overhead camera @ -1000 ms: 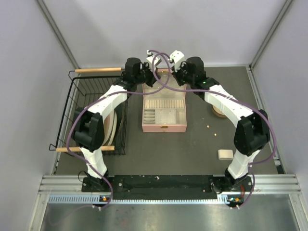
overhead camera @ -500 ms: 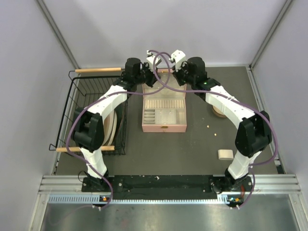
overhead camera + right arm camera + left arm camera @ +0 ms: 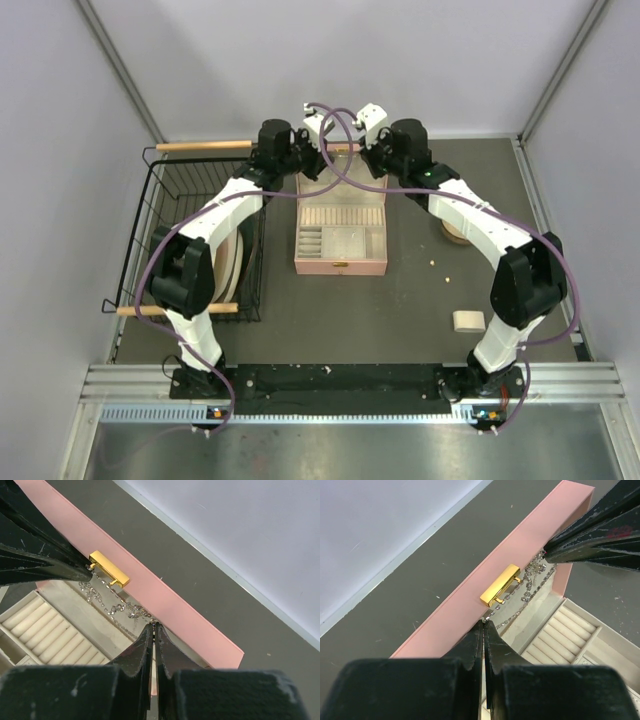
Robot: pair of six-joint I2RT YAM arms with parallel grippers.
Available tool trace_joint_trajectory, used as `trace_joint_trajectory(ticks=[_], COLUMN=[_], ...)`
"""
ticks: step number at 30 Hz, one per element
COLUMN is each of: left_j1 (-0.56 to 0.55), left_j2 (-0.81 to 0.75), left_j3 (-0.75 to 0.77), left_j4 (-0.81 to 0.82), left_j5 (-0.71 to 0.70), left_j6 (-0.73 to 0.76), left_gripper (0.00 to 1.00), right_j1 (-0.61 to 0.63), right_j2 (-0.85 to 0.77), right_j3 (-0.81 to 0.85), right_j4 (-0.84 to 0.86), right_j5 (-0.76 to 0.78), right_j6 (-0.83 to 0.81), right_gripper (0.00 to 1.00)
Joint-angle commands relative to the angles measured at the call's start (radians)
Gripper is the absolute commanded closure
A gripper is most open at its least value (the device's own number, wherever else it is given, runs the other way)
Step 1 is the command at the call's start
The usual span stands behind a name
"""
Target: Organize the mixed jewelry
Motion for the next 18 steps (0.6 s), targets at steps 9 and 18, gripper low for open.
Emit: trace_joint_trajectory(ticks=[9,18], left_j1=[0.029,0.029], left_j2=[-0.028,-0.017], left_j3=[0.01,0.018], left_j4=[0.068,0.067], left_j5=[-0.11,-0.15], left_j6=[0.008,0.01], left_gripper=[1.0,1.0], right_j1=[-0.011,-0.011], right_j2=[-0.032,-0.01], right_j3=[0.007,0.016], right_j4=[0.02,0.022], right_j5=[0.128,0.143], right_j6=[-0.008,-0.007], right_gripper=[1.0,1.0])
